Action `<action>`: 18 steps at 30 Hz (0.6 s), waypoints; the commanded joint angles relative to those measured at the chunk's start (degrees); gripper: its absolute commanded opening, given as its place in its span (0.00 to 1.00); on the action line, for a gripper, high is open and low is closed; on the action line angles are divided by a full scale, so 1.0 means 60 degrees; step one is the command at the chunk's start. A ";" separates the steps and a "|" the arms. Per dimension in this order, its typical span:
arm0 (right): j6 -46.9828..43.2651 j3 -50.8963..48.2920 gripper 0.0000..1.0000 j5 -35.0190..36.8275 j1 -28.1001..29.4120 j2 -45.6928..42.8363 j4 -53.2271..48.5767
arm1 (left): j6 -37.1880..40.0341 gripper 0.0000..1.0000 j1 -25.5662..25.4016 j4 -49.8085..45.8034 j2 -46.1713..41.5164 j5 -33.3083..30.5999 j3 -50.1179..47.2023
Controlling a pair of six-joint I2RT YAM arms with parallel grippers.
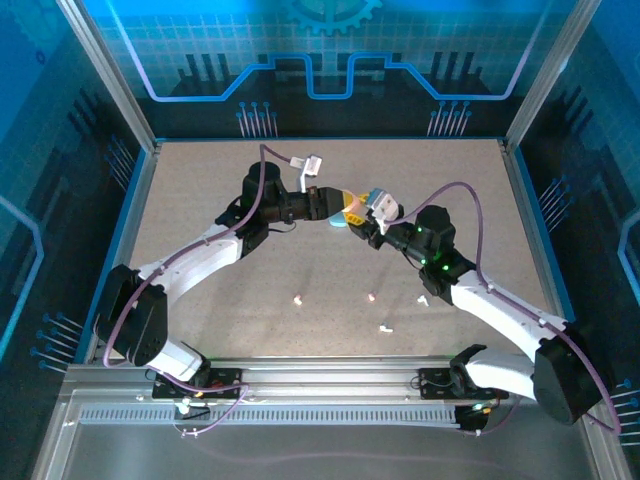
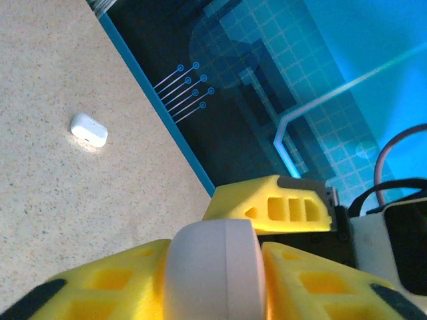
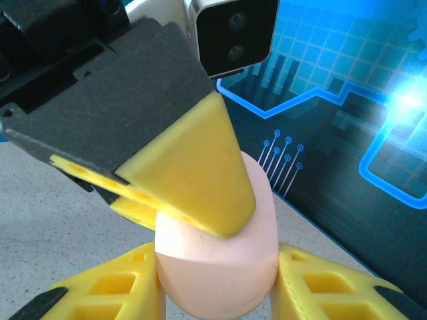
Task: Insert the wireless bluetooth earbuds into the charging case
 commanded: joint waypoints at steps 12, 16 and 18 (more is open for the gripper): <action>0.1488 0.1775 0.39 -0.4578 -0.0950 0.0316 -0.3152 | 0.3264 0.67 0.0003 0.0624 -0.1577 -0.0677 -0.1102; 0.1848 0.2428 0.39 -0.5720 -0.1214 0.0621 -0.3922 | 0.4579 0.67 -0.0007 0.2050 -0.1738 0.0277 -0.1843; 0.1805 0.2657 0.38 -0.6224 -0.1279 0.0752 -0.4249 | 0.5112 0.66 -0.0005 0.2945 -0.1738 0.0904 -0.2226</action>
